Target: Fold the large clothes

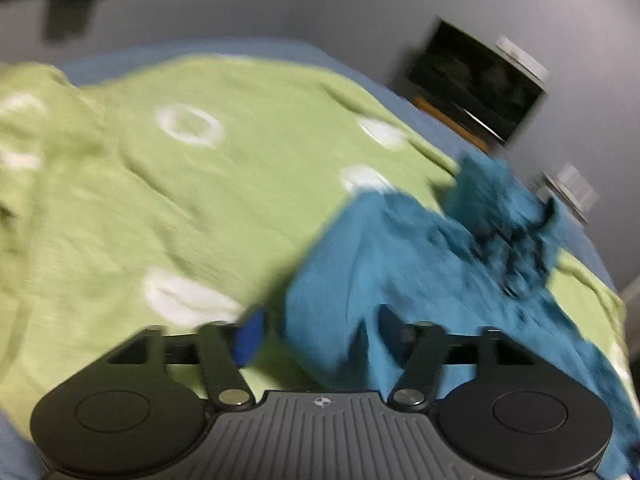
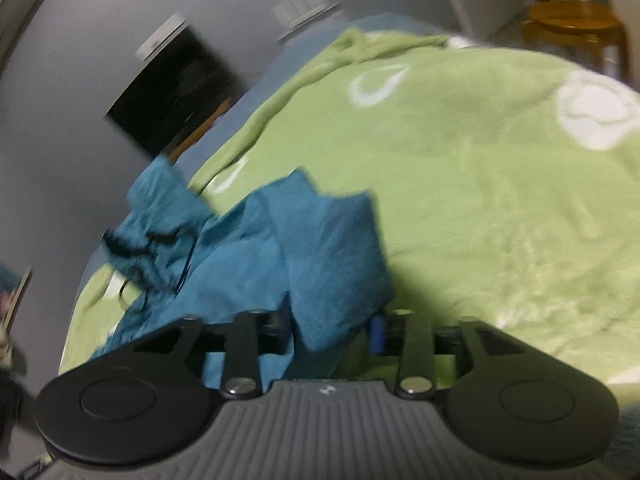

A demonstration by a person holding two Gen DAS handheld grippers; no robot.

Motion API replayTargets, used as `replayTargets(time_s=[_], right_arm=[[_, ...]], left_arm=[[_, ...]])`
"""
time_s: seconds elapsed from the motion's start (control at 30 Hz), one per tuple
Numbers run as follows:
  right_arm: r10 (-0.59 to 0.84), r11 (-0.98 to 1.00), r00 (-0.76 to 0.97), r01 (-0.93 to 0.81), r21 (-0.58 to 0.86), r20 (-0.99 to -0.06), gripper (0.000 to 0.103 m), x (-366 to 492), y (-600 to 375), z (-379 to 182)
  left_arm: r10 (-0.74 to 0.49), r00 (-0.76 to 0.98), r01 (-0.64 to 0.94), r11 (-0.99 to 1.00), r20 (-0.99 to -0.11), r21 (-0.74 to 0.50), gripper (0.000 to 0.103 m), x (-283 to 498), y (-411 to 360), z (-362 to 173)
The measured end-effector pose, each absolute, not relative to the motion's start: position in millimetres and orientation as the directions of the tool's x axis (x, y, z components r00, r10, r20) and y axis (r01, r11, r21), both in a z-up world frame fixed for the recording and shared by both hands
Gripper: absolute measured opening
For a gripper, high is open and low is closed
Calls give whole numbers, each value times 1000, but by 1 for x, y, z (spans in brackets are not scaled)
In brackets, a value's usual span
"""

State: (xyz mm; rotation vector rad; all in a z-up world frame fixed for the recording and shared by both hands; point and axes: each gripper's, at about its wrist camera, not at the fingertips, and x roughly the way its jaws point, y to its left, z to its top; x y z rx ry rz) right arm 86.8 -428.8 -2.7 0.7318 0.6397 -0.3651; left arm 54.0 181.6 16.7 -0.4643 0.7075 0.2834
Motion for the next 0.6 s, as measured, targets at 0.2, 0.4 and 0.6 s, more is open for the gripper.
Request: replayTargets(time_s=[0.2,0.4,0.6], right_arm=[[-239,738,816,505,448,-527,79,72,-413,17],[-78,909,877,257,328,-474,80,98,-367,24],[100,981,838,8,195,-537,80,137,-309,16]], left_arm=[[116,762,-351,900,-637,-257,76,49,167,31],[89,805,-187,976,-587,-108,78,58,113,53],[-79,767,-28,987,-637,-156,79,88,67,47]])
